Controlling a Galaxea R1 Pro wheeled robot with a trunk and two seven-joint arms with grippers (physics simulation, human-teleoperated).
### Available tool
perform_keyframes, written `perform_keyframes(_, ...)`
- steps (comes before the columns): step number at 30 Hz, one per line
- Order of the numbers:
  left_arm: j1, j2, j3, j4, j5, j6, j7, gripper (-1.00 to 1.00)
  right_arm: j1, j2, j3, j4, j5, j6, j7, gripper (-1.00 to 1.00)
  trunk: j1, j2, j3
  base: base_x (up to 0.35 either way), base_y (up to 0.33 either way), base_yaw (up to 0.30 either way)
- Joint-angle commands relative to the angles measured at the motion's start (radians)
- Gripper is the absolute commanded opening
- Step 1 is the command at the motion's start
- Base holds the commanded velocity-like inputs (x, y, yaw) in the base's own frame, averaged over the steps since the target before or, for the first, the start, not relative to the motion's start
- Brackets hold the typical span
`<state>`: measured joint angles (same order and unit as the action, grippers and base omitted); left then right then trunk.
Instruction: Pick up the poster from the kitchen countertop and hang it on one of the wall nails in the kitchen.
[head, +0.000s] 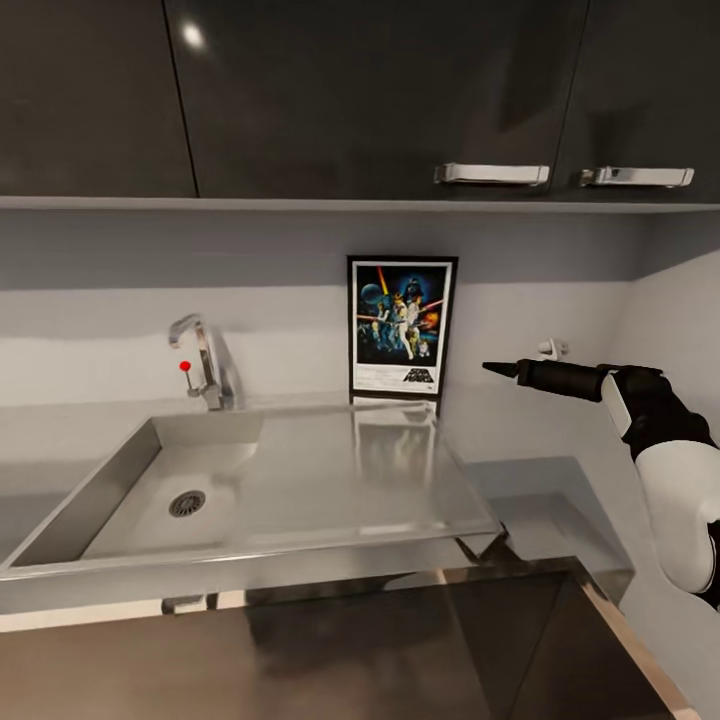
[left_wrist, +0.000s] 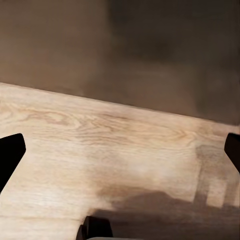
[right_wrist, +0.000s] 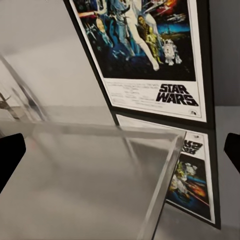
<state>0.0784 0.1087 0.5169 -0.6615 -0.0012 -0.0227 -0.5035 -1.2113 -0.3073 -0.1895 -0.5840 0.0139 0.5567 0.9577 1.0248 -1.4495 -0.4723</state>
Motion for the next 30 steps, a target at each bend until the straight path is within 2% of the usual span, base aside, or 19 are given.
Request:
perform_keyframes(1, 0.0, 0.0, 0.002, -0.001, 0.0, -0.002, -0.005, 1.0, -0.001, 0.0, -0.004, 0.0, 0.001, 0.008, 0.004, 1.0, 0.0, 0.0, -0.001, 0.167, 0.007, 0.0)
perform_keyframes(6, 0.0, 0.0, 0.013, 0.0, 0.0, -0.002, -0.005, 1.0, -0.001, 0.0, -0.005, 0.0, 0.001, 0.008, 0.004, 1.0, 0.0, 0.0, -0.001, 0.213, 0.003, 0.0)
perform_keyframes(12, 0.0, 0.0, 0.029, -0.001, 0.0, -0.002, -0.006, 1.0, -0.001, 0.0, -0.005, 0.0, 0.001, 0.008, 0.004, 1.0, 0.0, 0.0, -0.001, 0.059, 0.001, 0.0)
perform_keyframes(30, 0.0, -0.001, 0.041, 0.002, 0.0, -0.002, -0.007, 1.0, -0.001, 0.0, -0.006, 0.001, 0.002, 0.009, 0.002, 1.0, 0.0, 0.0, -0.001, 0.061, 0.0, 0.0)
